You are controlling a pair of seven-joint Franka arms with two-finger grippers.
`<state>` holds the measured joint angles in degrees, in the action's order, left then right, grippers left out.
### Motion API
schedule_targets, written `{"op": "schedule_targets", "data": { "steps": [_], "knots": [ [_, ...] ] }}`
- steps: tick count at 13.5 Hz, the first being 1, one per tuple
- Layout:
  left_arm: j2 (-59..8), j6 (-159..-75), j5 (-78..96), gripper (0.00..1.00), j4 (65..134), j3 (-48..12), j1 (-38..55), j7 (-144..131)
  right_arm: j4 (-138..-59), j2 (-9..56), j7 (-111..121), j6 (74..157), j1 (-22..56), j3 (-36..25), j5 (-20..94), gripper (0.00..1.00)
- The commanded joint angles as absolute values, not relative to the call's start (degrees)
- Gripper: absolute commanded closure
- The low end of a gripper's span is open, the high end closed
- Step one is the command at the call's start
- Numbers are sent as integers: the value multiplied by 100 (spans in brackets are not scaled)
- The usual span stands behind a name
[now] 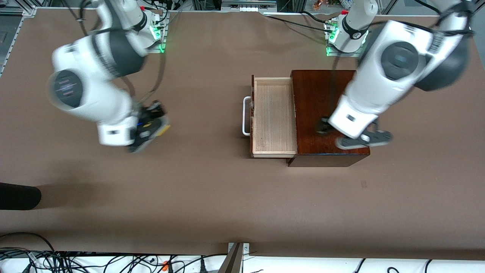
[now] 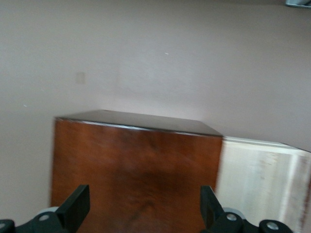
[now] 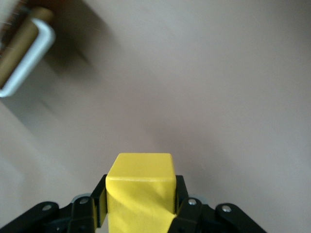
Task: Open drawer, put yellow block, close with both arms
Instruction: 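Carry the yellow cube over the drawer while the left gripper withdraws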
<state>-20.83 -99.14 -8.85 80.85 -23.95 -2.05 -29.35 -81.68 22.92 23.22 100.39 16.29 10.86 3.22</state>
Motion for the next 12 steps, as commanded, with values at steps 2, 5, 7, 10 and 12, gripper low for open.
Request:
{"op": "schedule_targets", "data": {
  "steps": [2,5,7,10,12],
  "knots": [
    [-1873,-9923,-598,0,8209,-2391,-782,-2014,-7920,2636,2522,10686,2722,1090,44,85],
    [-1373,-9511,-169,0,8261,-1664,-529,-1506,-7113,3206,2523,10679,3487,1081,-165,85],
    [-1039,-9160,78,0,8288,-971,-152,-952,-6839,3453,2479,10766,3909,1064,-421,85],
    [-591,-8842,141,0,8445,-125,420,-433,-6662,3796,2557,11231,4174,1063,-667,85],
    [-151,-8885,141,0,8866,-26,466,-212,-6671,3981,2566,11381,4253,1063,-668,85]
  ]
}}
